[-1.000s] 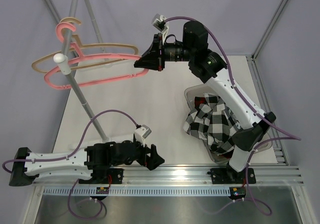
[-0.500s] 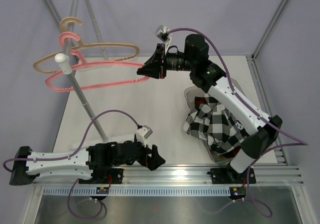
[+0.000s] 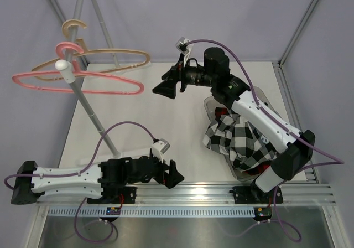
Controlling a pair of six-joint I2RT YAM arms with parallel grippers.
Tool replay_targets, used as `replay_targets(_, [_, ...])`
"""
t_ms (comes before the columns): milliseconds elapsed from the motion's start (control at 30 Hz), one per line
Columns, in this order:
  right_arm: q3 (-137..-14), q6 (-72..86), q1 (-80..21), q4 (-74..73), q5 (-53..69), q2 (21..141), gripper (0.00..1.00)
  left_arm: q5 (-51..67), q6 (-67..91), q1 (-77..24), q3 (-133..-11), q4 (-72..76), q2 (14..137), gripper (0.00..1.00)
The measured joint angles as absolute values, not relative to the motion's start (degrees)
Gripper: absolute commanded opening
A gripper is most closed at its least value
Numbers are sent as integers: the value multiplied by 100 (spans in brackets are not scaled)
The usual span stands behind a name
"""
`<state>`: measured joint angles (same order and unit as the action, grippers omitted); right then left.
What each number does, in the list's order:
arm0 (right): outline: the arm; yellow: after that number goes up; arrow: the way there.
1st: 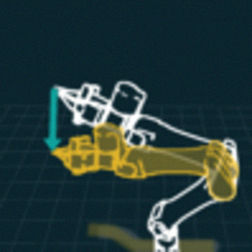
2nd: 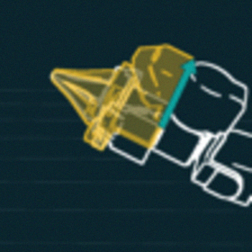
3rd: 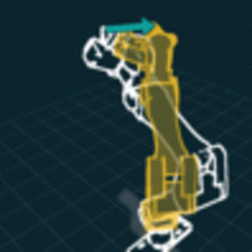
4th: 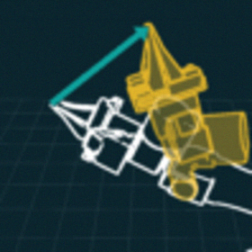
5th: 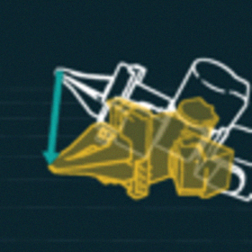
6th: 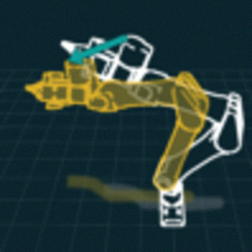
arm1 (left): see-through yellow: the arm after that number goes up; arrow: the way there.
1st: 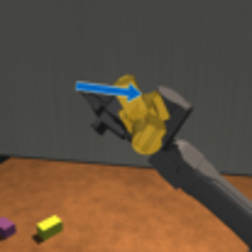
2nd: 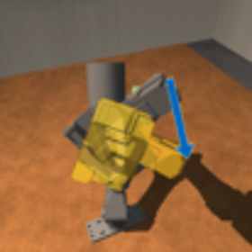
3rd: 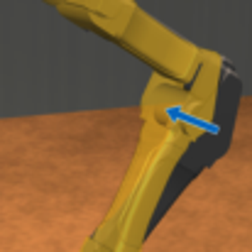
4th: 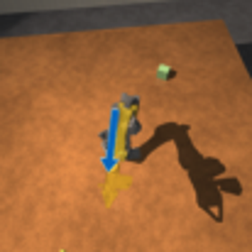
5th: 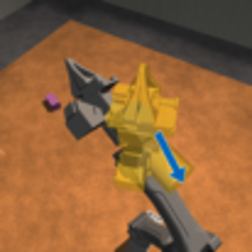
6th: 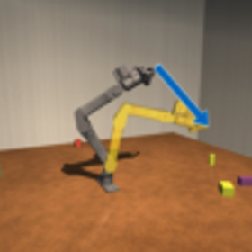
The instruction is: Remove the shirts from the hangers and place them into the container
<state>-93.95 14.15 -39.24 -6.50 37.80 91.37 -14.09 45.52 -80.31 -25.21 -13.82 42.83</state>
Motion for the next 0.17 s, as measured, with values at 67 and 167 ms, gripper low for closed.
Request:
replay_targets(67, [-9129, 1415, -3924, -648, 3623, 8995, 100, -1457, 4552, -8031, -2502, -1361, 4274, 99])
replay_targets(167, [-8458, 1420, -3922, -600, 3395, 8628, 100, -1559, 4547, -8034, -2482, -1361, 4226, 99])
